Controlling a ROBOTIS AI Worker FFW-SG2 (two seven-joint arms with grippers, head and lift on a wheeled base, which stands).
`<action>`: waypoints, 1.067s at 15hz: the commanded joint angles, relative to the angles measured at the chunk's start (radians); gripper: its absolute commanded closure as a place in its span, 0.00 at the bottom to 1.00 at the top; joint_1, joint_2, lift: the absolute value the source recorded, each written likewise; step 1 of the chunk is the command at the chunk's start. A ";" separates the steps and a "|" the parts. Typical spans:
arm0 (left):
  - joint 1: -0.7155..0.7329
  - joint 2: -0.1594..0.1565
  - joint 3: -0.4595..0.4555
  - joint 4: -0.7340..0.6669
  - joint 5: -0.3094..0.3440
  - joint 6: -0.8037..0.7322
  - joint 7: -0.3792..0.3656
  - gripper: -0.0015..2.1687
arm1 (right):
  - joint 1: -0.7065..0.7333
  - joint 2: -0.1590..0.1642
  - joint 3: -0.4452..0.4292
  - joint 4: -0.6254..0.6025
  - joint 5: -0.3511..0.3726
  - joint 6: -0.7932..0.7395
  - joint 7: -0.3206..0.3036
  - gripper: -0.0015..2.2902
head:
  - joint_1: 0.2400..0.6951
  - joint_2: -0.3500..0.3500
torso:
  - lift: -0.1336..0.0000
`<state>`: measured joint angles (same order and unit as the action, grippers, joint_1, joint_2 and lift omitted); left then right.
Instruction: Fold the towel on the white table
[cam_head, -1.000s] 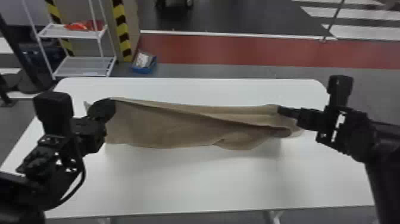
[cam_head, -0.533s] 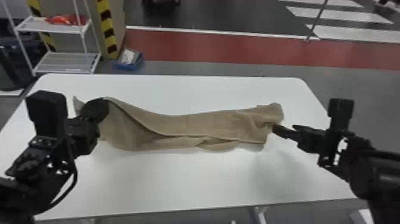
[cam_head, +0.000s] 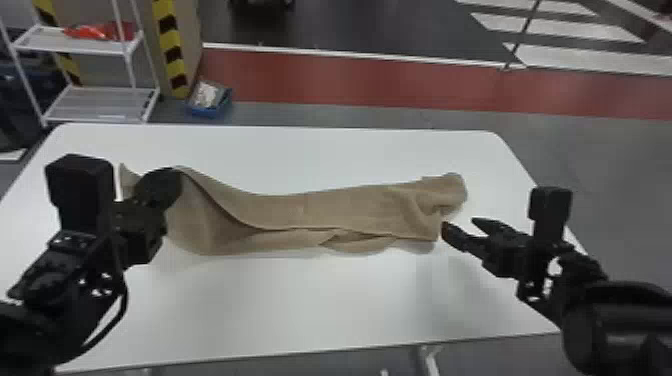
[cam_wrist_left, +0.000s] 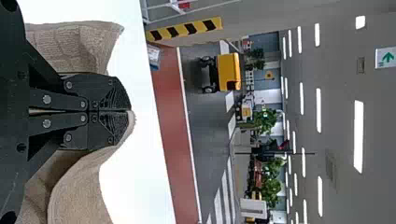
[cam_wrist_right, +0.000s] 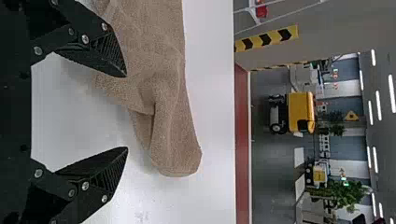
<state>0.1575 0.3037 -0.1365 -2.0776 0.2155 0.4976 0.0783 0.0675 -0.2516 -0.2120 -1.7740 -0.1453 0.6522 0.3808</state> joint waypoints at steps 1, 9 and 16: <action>-0.001 0.000 0.000 0.001 -0.002 0.002 0.000 0.87 | -0.015 0.000 0.046 0.031 0.052 -0.002 0.013 0.18 | 1.00 0.29 | 0.10; -0.015 0.009 -0.002 0.019 -0.001 0.002 -0.002 0.87 | -0.086 0.003 0.088 0.114 0.084 0.028 0.030 0.23 | 1.00 0.33 | 0.10; 0.002 0.015 0.009 0.001 -0.001 0.002 -0.002 0.87 | -0.113 0.009 0.106 0.077 0.061 0.117 0.076 0.75 | 1.00 0.37 | 0.10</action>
<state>0.1577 0.3187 -0.1291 -2.0753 0.2147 0.4994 0.0768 -0.0616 -0.2450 -0.0997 -1.6568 -0.0752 0.7668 0.4571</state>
